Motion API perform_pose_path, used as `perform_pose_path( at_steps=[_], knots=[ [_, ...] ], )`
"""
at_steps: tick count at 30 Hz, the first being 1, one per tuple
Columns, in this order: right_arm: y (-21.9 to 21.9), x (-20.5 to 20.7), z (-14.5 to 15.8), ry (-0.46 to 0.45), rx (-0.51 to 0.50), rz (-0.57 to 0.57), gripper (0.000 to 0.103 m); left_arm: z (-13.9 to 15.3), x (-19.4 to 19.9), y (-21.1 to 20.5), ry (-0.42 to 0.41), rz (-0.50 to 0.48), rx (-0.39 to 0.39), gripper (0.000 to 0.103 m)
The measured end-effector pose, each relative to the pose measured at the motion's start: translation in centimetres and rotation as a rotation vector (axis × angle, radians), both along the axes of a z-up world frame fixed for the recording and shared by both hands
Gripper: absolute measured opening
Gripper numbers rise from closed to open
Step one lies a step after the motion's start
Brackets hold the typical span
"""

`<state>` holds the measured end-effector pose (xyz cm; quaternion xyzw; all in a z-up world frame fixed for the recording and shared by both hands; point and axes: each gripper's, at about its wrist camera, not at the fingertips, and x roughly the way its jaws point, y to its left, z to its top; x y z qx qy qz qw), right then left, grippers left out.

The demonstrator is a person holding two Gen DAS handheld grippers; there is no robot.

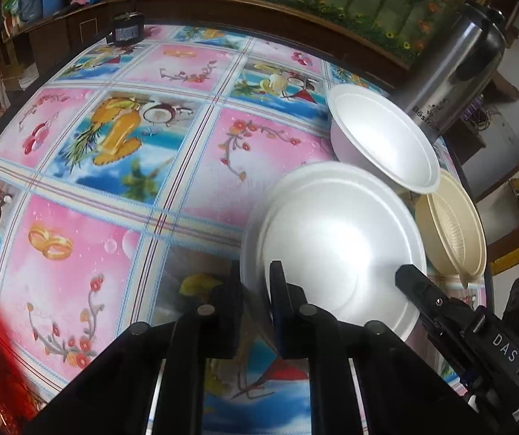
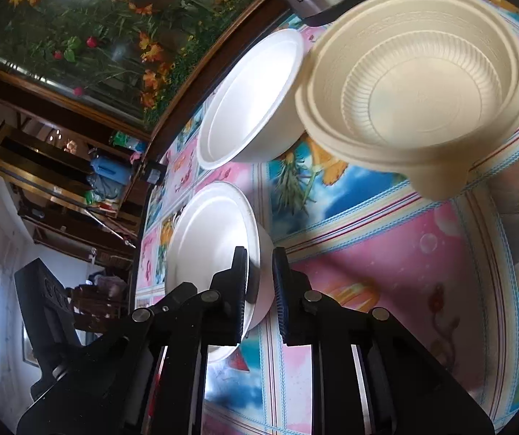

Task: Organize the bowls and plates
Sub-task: 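Place the white foam plate onto the plate stack in the left gripper, open right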

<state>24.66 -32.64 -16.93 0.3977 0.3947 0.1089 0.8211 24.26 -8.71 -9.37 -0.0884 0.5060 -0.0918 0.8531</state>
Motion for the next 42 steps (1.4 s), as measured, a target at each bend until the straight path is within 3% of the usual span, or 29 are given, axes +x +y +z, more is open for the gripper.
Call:
perform_pose_path(
  at_steps=[7,19,32,42],
  knots=[
    [1.9,-0.6,1.0,-0.017,-0.031,0.026,0.013,0.8,-1.7,2.0,-0.03,0.024,-0.022,0.012],
    [7.3,-5.7,2.9,-0.088,-0.025,0.106,0.014,4.9,-7.8,7.6,-0.137,0.062,-0.021,0.012],
    [19.3,-9.9,7.2,-0.172,-0.099,0.279,0.014,7.6,-15.2,19.1,-0.217,0.222,-0.013,0.012],
    [28.9,-11.6,7.4,-0.181,-0.169,0.421,0.014,6.1,-17.9,26.3,-0.189,0.337,0.022,0.012]
  ],
)
